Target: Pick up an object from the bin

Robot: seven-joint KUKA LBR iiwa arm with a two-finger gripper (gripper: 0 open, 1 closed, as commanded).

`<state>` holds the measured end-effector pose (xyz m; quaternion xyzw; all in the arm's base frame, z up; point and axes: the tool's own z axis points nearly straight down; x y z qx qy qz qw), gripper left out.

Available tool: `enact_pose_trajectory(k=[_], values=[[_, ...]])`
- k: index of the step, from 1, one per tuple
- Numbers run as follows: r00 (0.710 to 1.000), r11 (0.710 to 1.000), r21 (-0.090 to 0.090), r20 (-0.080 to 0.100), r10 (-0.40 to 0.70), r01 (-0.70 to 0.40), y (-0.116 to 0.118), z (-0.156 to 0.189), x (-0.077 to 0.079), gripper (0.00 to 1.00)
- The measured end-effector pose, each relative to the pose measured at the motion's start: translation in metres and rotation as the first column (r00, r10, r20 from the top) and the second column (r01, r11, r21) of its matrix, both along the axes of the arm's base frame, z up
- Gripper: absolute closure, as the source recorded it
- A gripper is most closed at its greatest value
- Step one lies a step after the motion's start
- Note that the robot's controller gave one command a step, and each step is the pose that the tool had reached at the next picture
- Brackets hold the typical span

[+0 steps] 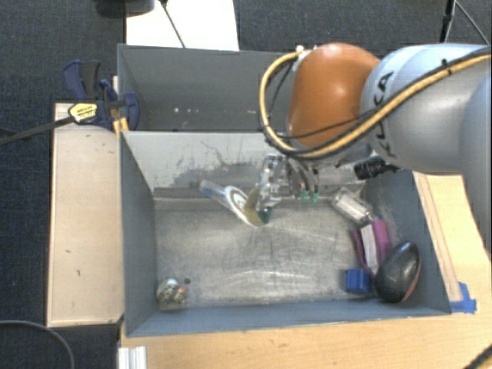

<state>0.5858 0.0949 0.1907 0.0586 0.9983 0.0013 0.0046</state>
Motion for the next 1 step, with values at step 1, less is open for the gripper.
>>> enact_pose_trajectory(k=[1], values=[[0.933, 0.933, -0.004, 0.001, 0.359, -0.359, 0.0131, 0.0678, -0.0015, 1.00]])
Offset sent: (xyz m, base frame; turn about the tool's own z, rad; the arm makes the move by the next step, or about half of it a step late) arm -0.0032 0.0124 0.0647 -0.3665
